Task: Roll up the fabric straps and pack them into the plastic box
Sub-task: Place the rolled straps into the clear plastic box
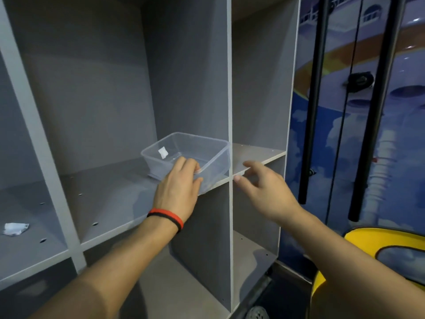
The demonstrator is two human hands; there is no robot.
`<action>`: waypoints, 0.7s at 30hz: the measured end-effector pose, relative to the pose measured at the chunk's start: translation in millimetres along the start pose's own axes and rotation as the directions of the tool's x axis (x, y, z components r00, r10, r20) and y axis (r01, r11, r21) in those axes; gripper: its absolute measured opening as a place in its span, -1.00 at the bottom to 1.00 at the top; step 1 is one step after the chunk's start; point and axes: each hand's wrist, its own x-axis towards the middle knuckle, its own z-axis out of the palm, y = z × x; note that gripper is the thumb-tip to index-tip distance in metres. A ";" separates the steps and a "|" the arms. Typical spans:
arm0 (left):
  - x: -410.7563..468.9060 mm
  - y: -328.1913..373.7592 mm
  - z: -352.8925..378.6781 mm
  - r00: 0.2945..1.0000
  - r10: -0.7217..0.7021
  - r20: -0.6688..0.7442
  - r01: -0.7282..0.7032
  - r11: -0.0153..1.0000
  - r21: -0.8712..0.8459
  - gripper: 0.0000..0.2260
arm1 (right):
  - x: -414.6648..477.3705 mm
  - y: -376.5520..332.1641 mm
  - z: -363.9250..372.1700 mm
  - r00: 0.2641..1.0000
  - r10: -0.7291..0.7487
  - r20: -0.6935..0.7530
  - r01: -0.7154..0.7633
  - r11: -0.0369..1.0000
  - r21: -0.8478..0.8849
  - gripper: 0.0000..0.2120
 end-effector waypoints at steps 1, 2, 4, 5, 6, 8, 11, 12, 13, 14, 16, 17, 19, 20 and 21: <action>-9.4 9.9 -3.4 1.000 0.022 -0.016 -0.022 1.000 -0.002 -0.87 | -0.6 -0.8 -6.1 0.999 0.016 -0.034 -0.015 0.999 0.030 -0.45; -19.1 21.1 -5.8 0.999 0.045 -0.028 -0.045 0.999 -0.002 -0.86 | -1.8 -0.2 -12.7 0.997 0.039 -0.065 -0.035 0.997 0.063 -0.44; -38.0 45.7 -8.2 0.994 0.105 -0.036 -0.105 0.994 -0.005 -0.84 | -7.7 3.7 -26.2 0.990 0.103 -0.100 -0.089 0.987 0.135 -0.42; -46.5 57.8 -7.7 0.990 0.133 -0.035 -0.134 0.991 -0.022 -0.83 | -12.6 6.2 -32.4 0.985 0.131 -0.111 -0.112 0.980 0.167 -0.40; -53.6 69.8 -5.3 0.986 0.163 -0.033 -0.165 0.985 -0.052 -0.82 | -18.6 10.0 -38.9 0.980 0.153 -0.128 -0.128 0.975 0.183 -0.39; -66.4 91.6 4.6 0.978 0.208 -0.012 -0.208 0.971 -0.121 -0.79 | -32.7 21.1 -52.2 0.966 0.185 -0.182 -0.161 0.977 0.139 -0.47; -80.6 120.8 31.6 0.969 0.243 0.050 -0.227 0.949 -0.216 -0.79 | -54.3 54.2 -76.8 0.916 0.268 -0.298 -0.272 0.962 0.031 -0.76; -84.5 130.1 42.6 0.965 0.250 0.082 -0.222 0.940 -0.258 -0.81 | -63.5 66.8 -86.6 0.890 0.315 -0.330 -0.326 0.945 0.022 -0.78; -88.0 139.5 54.6 0.959 0.260 0.116 -0.216 0.928 -0.302 -0.83 | -73.4 81.6 -96.1 0.858 0.365 -0.362 -0.381 0.924 0.027 -0.77; -91.7 148.9 66.5 0.949 0.277 0.148 -0.213 0.914 -0.346 -0.86 | -84.1 96.1 -105.1 0.828 0.403 -0.389 -0.424 0.905 0.035 -0.77; -102.0 170.8 92.0 0.925 0.322 0.201 -0.219 0.884 -0.413 -0.89 | -110.8 123.1 -121.9 0.775 0.474 -0.418 -0.508 0.861 0.035 -0.80; -108.9 183.3 104.5 0.911 0.348 0.222 -0.224 0.868 -0.443 -0.89 | -124.5 136.8 -129.7 0.750 0.501 -0.432 -0.544 0.839 0.030 -0.80; -123.7 209.0 129.1 0.888 0.386 0.249 -0.221 0.835 -0.504 -0.93 | -153.1 167.5 -144.1 0.689 0.555 -0.466 -0.605 0.795 0.052 -0.78; -131.5 221.0 142.2 0.880 0.396 0.263 -0.213 0.823 -0.527 -0.95 | -168.2 183.6 -150.6 0.652 0.587 -0.479 -0.637 0.767 0.074 -0.77; -138.7 231.9 155.7 0.874 0.395 0.283 -0.192 0.815 -0.547 -0.91 | -184.6 198.5 -156.9 0.615 0.623 -0.483 -0.677 0.732 0.082 -0.76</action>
